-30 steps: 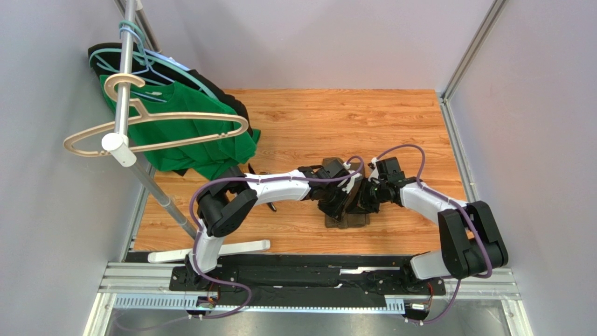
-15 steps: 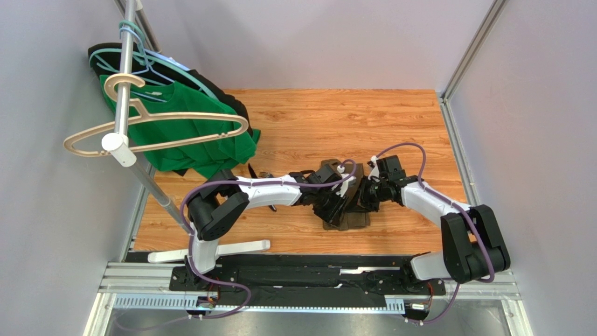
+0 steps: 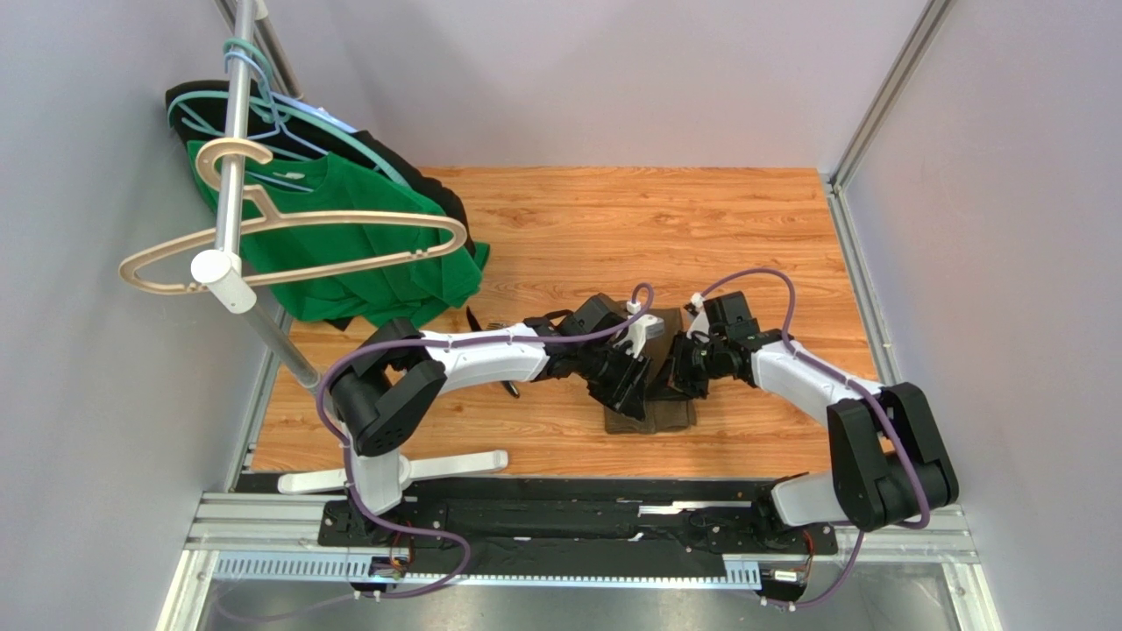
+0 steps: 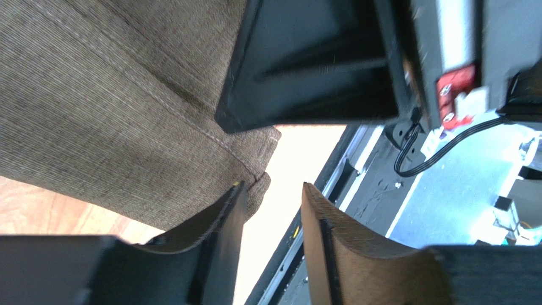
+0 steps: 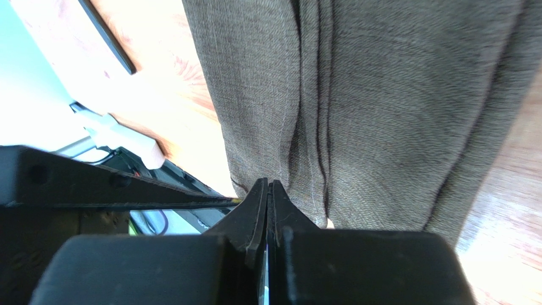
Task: Fold the napkin into a case and place the utensils inside
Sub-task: Smooth out the 2/3-rectangle-folded napkin at the center of the board.
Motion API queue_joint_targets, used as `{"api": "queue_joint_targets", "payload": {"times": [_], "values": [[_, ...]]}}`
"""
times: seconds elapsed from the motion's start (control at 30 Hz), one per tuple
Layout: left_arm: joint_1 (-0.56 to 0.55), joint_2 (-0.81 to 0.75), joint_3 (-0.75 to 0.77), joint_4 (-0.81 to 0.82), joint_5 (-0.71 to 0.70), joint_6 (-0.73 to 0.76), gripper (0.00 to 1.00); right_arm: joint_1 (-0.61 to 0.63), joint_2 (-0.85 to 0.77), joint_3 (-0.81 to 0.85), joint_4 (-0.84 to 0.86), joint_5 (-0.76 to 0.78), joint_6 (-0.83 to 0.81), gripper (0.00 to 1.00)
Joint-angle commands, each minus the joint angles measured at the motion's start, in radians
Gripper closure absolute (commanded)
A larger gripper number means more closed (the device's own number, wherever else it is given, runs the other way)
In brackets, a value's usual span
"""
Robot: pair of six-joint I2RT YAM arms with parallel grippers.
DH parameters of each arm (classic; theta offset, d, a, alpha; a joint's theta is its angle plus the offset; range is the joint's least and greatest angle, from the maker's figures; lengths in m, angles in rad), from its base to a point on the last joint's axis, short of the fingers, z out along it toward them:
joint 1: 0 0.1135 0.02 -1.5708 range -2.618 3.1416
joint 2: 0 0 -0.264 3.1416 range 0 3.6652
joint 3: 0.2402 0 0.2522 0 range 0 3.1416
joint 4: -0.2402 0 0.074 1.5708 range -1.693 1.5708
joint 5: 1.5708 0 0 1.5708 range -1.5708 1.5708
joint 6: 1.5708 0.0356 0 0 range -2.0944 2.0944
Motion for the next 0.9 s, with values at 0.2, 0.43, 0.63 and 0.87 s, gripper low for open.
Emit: {"api": "queue_joint_targets", "payload": {"times": [0.2, 0.43, 0.63, 0.87], "values": [[0.083, -0.091, 0.0, -0.086, -0.093, -0.068, 0.79, 0.039, 0.08, 0.009, 0.083, -0.015, -0.008, 1.0], [0.106, 0.037, -0.017, 0.078, -0.041, -0.133, 0.88, 0.003, 0.107, -0.008, 0.058, 0.072, -0.075, 1.0], [0.166, 0.033, 0.109, 0.094, -0.139, -0.119, 0.75, 0.003, 0.104, 0.029, 0.028, 0.072, -0.103, 1.0], [0.236, 0.249, 0.538, -0.208, -0.111, -0.014, 0.87, -0.002, 0.1, 0.139, -0.014, 0.079, -0.098, 1.0]]}}
